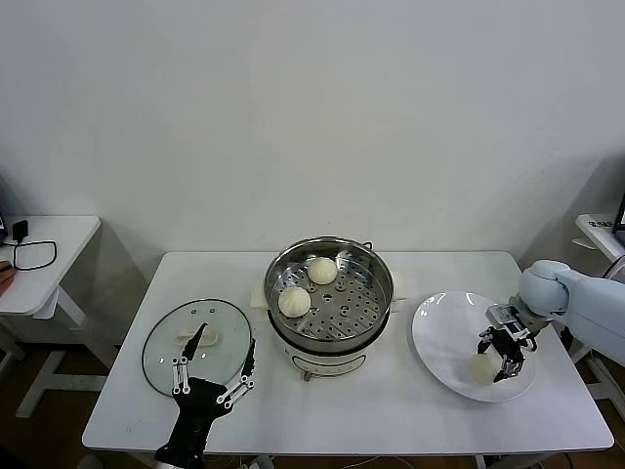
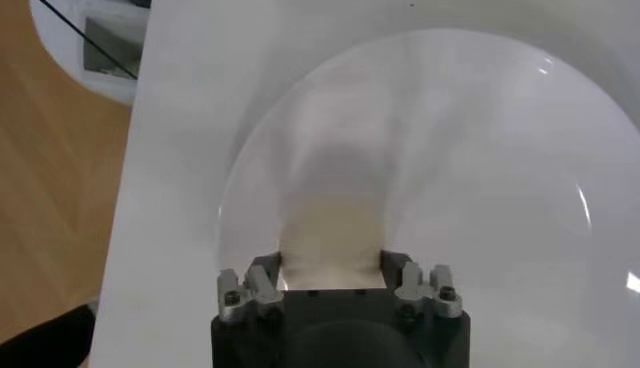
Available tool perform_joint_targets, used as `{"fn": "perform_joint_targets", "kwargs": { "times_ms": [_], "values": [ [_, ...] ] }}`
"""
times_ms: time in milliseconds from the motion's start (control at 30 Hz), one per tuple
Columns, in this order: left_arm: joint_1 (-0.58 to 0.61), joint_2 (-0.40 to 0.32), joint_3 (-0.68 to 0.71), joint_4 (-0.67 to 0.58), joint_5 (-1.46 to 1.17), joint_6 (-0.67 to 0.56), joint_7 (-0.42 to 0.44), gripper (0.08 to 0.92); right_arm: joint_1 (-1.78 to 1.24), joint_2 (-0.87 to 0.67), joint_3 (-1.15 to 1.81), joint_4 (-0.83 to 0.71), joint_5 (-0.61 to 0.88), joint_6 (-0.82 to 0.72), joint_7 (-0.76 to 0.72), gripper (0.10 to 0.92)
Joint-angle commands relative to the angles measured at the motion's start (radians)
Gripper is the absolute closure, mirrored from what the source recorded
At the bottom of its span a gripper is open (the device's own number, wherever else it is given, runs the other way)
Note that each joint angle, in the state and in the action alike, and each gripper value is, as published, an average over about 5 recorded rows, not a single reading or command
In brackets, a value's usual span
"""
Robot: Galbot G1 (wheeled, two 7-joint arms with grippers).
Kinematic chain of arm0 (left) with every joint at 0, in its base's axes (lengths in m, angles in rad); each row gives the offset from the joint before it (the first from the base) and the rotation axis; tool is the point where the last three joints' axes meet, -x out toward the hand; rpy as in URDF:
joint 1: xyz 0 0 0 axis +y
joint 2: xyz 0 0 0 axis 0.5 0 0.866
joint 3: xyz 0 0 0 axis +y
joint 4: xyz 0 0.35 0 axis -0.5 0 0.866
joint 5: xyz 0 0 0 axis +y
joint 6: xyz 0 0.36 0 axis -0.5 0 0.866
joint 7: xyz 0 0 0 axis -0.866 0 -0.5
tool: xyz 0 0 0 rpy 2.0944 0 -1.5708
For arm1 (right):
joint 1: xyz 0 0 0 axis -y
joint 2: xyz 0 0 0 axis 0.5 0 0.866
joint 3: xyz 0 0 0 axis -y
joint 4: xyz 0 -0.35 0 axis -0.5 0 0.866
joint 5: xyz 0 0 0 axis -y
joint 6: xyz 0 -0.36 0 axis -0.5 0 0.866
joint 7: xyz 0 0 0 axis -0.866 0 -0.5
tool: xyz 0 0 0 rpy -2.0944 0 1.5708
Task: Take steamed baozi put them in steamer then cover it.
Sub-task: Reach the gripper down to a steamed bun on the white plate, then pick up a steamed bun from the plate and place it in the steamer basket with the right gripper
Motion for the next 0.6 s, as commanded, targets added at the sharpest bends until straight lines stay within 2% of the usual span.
{"fn": "perform_joint_targets", "kwargs": {
  "times_ms": [33, 167, 333, 433, 600],
  "values": [
    [-0.001, 0.004, 0.004, -0.012, -0.005, 0.006, -0.001, 0.177, 0.195, 0.008, -0.059, 0.04, 0.03, 0.049, -0.031, 0.373],
    [-0.002, 0.008, 0.006, -0.024, -0.009, 0.011, -0.001, 0.177, 0.421, 0.059, -0.154, 0.077, 0.119, 0.102, -0.07, 0.387],
    [-0.003, 0.016, 0.008, -0.026, -0.01, 0.01, -0.001, 0.177, 0.659, 0.185, -0.248, 0.109, 0.244, 0.243, -0.099, 0.395],
    [-0.003, 0.019, 0.007, -0.025, -0.012, 0.008, -0.001, 0.177, 0.738, 0.276, -0.256, 0.136, 0.271, 0.322, -0.1, 0.391],
    [-0.001, 0.019, 0.008, -0.026, -0.012, 0.007, -0.001, 0.177, 0.767, 0.4, -0.242, 0.205, 0.288, 0.371, -0.091, 0.387]
  ]
}}
